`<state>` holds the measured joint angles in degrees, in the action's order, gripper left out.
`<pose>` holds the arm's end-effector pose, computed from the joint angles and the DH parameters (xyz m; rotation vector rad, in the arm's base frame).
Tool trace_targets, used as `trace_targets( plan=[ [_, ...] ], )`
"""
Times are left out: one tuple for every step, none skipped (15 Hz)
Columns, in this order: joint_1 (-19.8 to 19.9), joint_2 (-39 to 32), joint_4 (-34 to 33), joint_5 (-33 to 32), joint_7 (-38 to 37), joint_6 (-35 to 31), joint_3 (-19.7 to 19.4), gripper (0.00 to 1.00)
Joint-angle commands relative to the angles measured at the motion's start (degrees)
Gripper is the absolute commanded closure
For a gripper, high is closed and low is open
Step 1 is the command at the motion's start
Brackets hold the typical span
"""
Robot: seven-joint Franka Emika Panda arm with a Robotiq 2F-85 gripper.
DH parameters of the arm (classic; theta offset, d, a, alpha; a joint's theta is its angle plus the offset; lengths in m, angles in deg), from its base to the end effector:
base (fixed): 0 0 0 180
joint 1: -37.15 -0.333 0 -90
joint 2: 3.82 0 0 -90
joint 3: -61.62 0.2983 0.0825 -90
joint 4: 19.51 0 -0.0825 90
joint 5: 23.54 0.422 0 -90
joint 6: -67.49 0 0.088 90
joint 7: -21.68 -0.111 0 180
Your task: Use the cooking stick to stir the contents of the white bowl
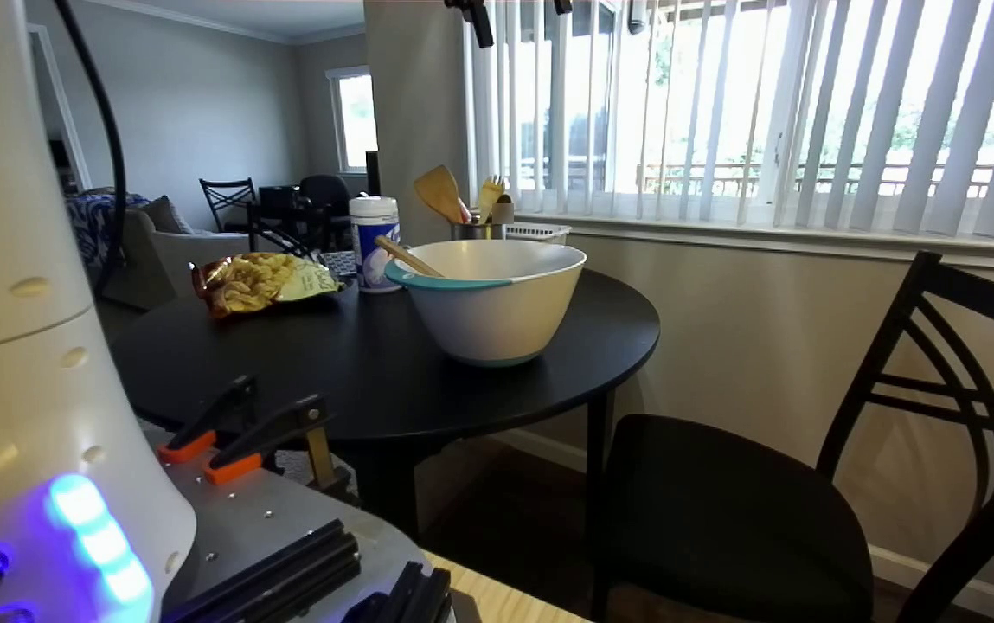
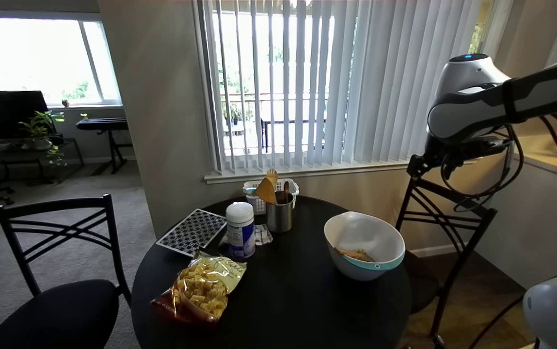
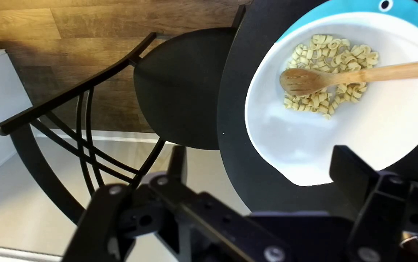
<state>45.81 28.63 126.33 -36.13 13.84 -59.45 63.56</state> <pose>0.4376 -0.0596 0.4507 2.9072 -0.2120 0.3463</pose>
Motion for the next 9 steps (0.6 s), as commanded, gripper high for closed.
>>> trace_targets(
  plan=[
    [-0.51, -0.03, -0.09, -0.31, -0.22, 0.15, -0.47, 0.00],
    [-0.51, -0.03, -0.09, -0.31, -0.22, 0.15, -0.47, 0.00],
    [-0.51, -0.03, -0.09, -0.31, -0.22, 0.15, -0.47, 0.00],
    [-0.51, -0.03, -0.09, -0.31, -0.22, 0.15, -0.47, 0.00],
    [-0.51, -0.03, -0.09, -0.31, -0.22, 0.15, -0.47, 0.00],
    [-0.51, -0.03, -0.09, -0.31, -0.22, 0.15, -0.47, 0.00],
    [-0.51, -0.03, -0.09, -0.31, -0.22, 0.15, -0.47, 0.00],
    [-0.51, -0.03, -0.09, -0.31, -0.22, 0.15, -0.46, 0.00],
    [-1.72, 0.87, 0.76, 0.83, 0.14, -1.26, -0.36, 0.00]
  ],
)
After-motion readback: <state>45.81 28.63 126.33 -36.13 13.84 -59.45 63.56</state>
